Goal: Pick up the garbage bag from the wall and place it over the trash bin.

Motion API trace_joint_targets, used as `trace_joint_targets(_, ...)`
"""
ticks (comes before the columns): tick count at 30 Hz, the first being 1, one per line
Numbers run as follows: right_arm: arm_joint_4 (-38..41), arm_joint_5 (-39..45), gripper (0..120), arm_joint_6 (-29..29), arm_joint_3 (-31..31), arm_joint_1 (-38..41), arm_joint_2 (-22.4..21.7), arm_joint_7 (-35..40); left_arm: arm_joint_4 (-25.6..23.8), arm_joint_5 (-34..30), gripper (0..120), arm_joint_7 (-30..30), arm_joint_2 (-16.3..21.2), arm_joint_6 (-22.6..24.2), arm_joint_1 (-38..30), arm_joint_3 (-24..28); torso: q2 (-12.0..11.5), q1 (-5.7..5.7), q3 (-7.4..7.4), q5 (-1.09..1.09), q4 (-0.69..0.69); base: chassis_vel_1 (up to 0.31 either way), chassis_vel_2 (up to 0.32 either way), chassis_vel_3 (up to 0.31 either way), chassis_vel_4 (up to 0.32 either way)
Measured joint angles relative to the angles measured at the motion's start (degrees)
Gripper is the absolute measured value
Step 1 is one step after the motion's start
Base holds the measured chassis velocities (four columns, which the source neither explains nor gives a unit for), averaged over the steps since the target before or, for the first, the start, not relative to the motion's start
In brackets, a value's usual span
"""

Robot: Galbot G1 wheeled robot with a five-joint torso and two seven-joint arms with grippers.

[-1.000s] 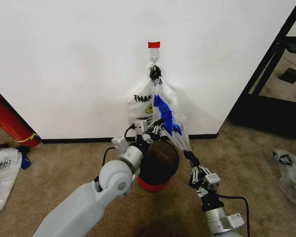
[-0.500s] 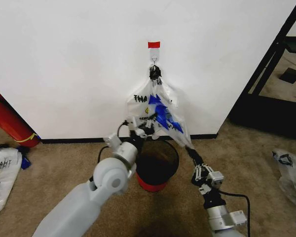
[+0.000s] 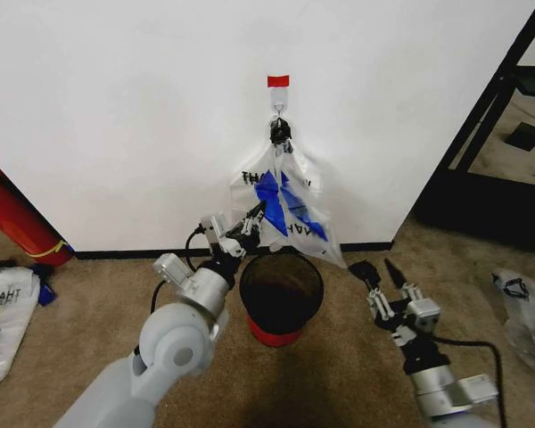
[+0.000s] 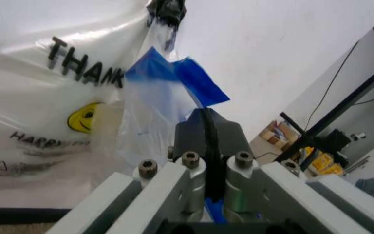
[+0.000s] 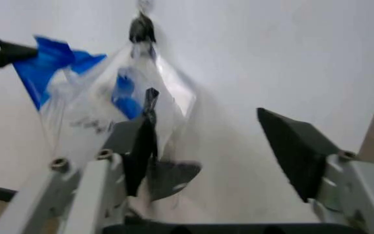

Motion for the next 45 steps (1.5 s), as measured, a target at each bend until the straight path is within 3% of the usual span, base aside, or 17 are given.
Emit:
trace_joint_targets(1, 0.43, -1.07, 70, -1.69, 0.49, 2.11, -2.54, 0.12, -0.07, 0.10, 0, 0.02, -0.18, -0.03, 0.03, 0.43, 0.00, 0.00, 0.00, 0.01, 0.01, 0.000, 0.000, 0.000, 0.000)
trace_joint_targets(4, 0.03, -1.44, 75, -2.61, 0.80, 4.70, -5.36, 0.16, -0.11, 0.18, 0, 0.02, -0.33, -0.04, -0.09, 0.90, 0.00, 0.00, 0.00, 0.01, 0.01, 0.000, 0.000, 0.000, 0.000)
trace_joint_targets(9, -4.85, 2.26, 97, -3.03, 0.96, 12.36, -18.11, -0.27, -0.31, 0.72, 0, -0.05, -0.89, -0.07, -0.12, 1.91, 0.00, 0.01, 0.01, 0.01, 0.04, 0.000, 0.000, 0.000, 0.000)
trace_joint_targets(14, -5.50, 6.42, 100, -2.19, 1.59, 14.42, -22.94, -1.12, 0.29, 0.86, 0, -0.13, -0.76, -0.23, -0.11, 1.84, 0.00, 0.01, 0.01, 0.02, 0.02, 0.000, 0.000, 0.000, 0.000)
trace_joint_targets(17, -3.09, 11.31, 100, -2.73, 4.50, 14.47, -24.14, -1.36, 0.55, 0.91, 0, -0.18, -0.73, -0.25, -0.14, 1.80, 0.00, 0.01, 0.01, 0.02, 0.01, 0.000, 0.000, 0.000, 0.000)
trace_joint_targets(21, 2.91, 21.90, 100, -9.48, 15.51, 10.93, -26.51, -1.41, 0.69, 1.04, 0, -0.25, -0.69, -0.28, 0.28, 1.79, 0.00, 0.01, 0.00, -0.04, 0.02, 0.000, 0.000, 0.000, 0.000)
trace_joint_targets(24, 3.84, 22.52, 100, -12.31, 19.25, 7.33, -26.75, -1.56, 0.53, 1.08, 0, -0.26, -0.44, -0.36, 0.53, 1.69, 0.00, 0.01, 0.01, -0.02, 0.03, 0.000, 0.000, 0.000, 0.000)
trace_joint_targets(28, 4.75, 14.45, 100, -21.96, 22.47, -7.99, -23.90, -3.42, -0.69, 1.20, 0, -0.25, 0.16, -0.50, 1.04, 1.60, 0.00, 0.01, 0.00, 0.03, -0.03, 0.000, 0.000, 0.000, 0.000)
trace_joint_targets(34, 7.63, 6.31, 100, -23.19, 26.84, -19.70, -22.56, -9.89, -1.97, 1.26, 0, -0.15, 1.16, -0.52, 1.59, 1.01, 0.00, 0.00, -0.01, -0.02, 0.00, 0.000, 0.000, 0.000, 0.000)
trace_joint_targets(38, 8.11, 10.45, 100, -25.04, 34.16, -19.98, -23.87, -14.09, -2.61, 1.26, 0, -0.08, 1.48, -0.55, 2.45, 0.13, 0.00, 0.01, 0.00, 0.00, 0.03, 0.000, 0.000, 0.000, 0.000)
trace_joint_targets(41, 8.11, 13.66, 100, -25.44, 36.28, -18.37, -24.97, -14.53, -2.81, 1.23, 0, -0.04, 1.66, -0.57, 2.75, -0.16, 0.00, 0.00, 0.00, -0.02, 0.01, 0.000, 0.000, 0.000, 0.000)
trace_joint_targets(45, 8.11, 16.09, 100, -21.59, 30.85, -9.87, -28.87, -9.32, -2.99, 1.19, 0, -0.09, 1.18, -0.55, 2.44, 0.16, 0.00, 0.01, 0.00, 0.00, 0.03, 0.000, 0.000, 0.000, 0.000)
